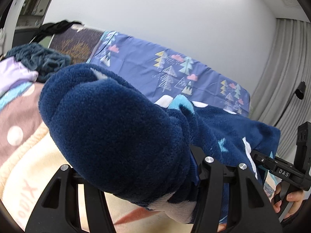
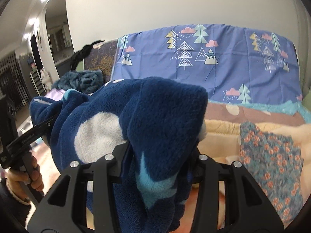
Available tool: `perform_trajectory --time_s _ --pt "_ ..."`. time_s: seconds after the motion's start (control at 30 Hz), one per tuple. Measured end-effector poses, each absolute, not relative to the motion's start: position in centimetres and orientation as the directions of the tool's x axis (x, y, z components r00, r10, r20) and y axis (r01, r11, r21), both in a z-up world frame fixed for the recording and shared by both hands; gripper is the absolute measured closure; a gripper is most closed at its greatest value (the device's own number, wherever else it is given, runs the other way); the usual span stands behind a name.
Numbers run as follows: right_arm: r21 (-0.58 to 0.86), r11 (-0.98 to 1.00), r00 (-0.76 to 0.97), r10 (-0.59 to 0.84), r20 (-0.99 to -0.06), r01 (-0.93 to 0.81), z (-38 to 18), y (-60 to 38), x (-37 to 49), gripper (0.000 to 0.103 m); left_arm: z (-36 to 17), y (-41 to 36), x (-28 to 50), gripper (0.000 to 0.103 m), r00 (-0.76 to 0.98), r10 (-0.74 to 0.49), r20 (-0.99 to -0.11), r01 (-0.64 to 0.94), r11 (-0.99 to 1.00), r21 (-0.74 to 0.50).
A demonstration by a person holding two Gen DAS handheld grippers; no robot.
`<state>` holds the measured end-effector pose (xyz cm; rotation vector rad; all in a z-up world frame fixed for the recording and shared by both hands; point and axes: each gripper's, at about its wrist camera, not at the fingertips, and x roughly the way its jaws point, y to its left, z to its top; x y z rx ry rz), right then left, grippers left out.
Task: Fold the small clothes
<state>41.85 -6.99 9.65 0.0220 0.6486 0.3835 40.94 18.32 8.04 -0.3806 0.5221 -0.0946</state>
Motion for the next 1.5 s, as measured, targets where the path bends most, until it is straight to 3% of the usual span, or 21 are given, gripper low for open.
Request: perform_trajectory --time_s 0.07,0.1,0.13,0.17,0.2,0.23,0.3,0.4,0.53,0.67,0.93,1.3,1.5 --pt "0.108 0.943 0.731 0.314 -0.606 -0.316 8.2 -6.6 43.2 0.048 6.3 18.3 42.0 0.044 0.848 -0.162 -0.505 -0.045 0.927 -0.373" --pt "0.097 0.955 0.73 0.278 -0.624 -0.28 7.2 -6.6 44.0 0.04 5.2 18.3 42.5 0.039 0.828 -0.134 -0.545 -0.081 0.932 -0.352" --pt "0.079 0.973 0.73 0.215 -0.649 -0.217 5.5 -6.8 44.8 0.022 3.2 18.2 43.5 0.032 0.779 -0.097 -0.62 -0.135 0.939 -0.316" --pt "0.055 0.987 0.72 0.149 -0.678 -0.153 3.8 -7.1 45.4 0.016 1.8 18.1 44.0 0.032 0.736 -0.083 -0.672 -0.16 0.943 -0.293" --pt "0.032 0.994 0.68 0.093 -0.728 -0.102 1.5 -7.3 45.9 0.016 -0.6 18.0 44.8 0.032 0.659 -0.055 -0.75 -0.196 0.95 -0.242" --pt "0.026 0.995 0.613 0.078 -0.786 -0.092 -1.4 -7.5 46.4 0.019 -2.2 18.0 44.9 0.032 0.632 -0.008 -0.775 -0.224 0.955 -0.193" --pt "0.069 0.996 0.635 0.084 -0.768 -0.048 -3.5 -8.7 45.7 0.019 -3.1 18.3 43.8 0.023 0.681 -0.016 -0.732 -0.214 0.952 -0.22" --pt "0.156 0.988 0.63 0.135 -0.764 -0.022 -4.3 -10.0 45.3 0.019 -2.9 18.6 43.6 0.023 0.672 -0.03 -0.74 -0.218 0.947 -0.236" --pt "0.03 0.999 0.68 0.036 -0.732 -0.022 -2.3 -8.7 43.8 0.019 -1.3 18.0 43.0 0.022 0.677 0.015 -0.736 -0.198 0.967 -0.162" --pt "-0.033 0.994 0.767 0.056 -0.639 -0.1 1.0 -8.0 39.2 0.018 0.8 17.8 40.4 0.018 0.723 0.026 -0.691 -0.182 0.971 -0.155" --pt "0.017 0.986 0.805 0.146 -0.576 -0.166 4.0 -11.6 28.4 0.011 6.8 12.7 32.2 0.001 0.838 0.002 -0.546 -0.024 0.999 -0.034" --pt "0.054 0.992 0.856 0.128 -0.501 -0.117 7.8 -15.1 15.7 0.004 10.9 6.1 18.3 0.001 0.868 -0.095 -0.488 0.119 0.993 0.019" --pt "0.105 0.991 0.888 0.12 -0.444 -0.082 10.2 -15.4 9.4 0.002 12.0 5.3 12.3 0.001 0.874 -0.151 -0.461 0.146 0.988 -0.046"
